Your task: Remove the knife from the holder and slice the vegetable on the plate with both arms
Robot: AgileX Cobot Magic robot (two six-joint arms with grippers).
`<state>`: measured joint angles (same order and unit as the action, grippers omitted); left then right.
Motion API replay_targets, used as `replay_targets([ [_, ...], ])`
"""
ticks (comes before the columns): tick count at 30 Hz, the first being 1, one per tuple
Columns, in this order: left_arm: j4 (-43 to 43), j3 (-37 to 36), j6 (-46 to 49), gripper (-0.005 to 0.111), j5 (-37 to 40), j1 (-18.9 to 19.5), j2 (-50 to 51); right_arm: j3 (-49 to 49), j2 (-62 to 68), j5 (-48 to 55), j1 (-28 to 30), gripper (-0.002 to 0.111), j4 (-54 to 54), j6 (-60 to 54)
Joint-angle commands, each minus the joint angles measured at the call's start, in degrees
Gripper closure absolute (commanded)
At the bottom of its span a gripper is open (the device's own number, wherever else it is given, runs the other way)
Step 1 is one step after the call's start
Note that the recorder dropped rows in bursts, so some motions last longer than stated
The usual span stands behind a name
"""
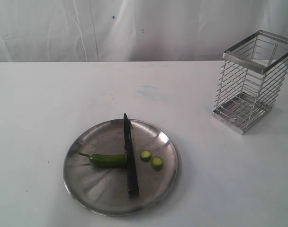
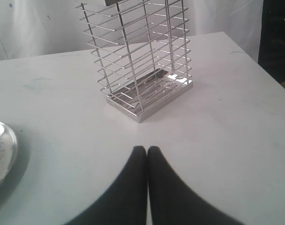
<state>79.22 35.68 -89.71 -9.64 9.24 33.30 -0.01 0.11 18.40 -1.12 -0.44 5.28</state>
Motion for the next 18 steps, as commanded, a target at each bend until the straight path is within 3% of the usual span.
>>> replay_targets([
  [1,0.9,-0.2,0.1,0.107,-0.1,0.3,-3.9,0.0,-0.1,-0.4,0.2,0.108,-0.4,-0.5],
  [7,-0.3,-1.6,0.3,0.107,5.3,0.3,-4.8,0.0,-0.1,-0.4,0.2,0.108,-0.4,-0.5],
  [10,-13.4,-6.0,-0.3,0.107,-5.4,0.3,-5.3,0.0,-0.1,-0.4,0.2,0.108,-0.4,-0.5],
  [13,-26.7,-11.8,2.4,0.107,-22.5,0.5,-5.3,0.0,-0.1,-0.4,0.2,0.108,-0.4,-0.5],
  [15,-30.0,-14.9,9.5,0.107,-32.3,0.5,-6.3,0.0,-0.1,-0.4,0.2,0.108,-0.4,-0.5],
  [18,-29.6,-18.0,28.6,0.107,-32.2,0.5,-8.4,0.0,-0.1,-0.4,0.2,0.108,-0.4,-0.5],
])
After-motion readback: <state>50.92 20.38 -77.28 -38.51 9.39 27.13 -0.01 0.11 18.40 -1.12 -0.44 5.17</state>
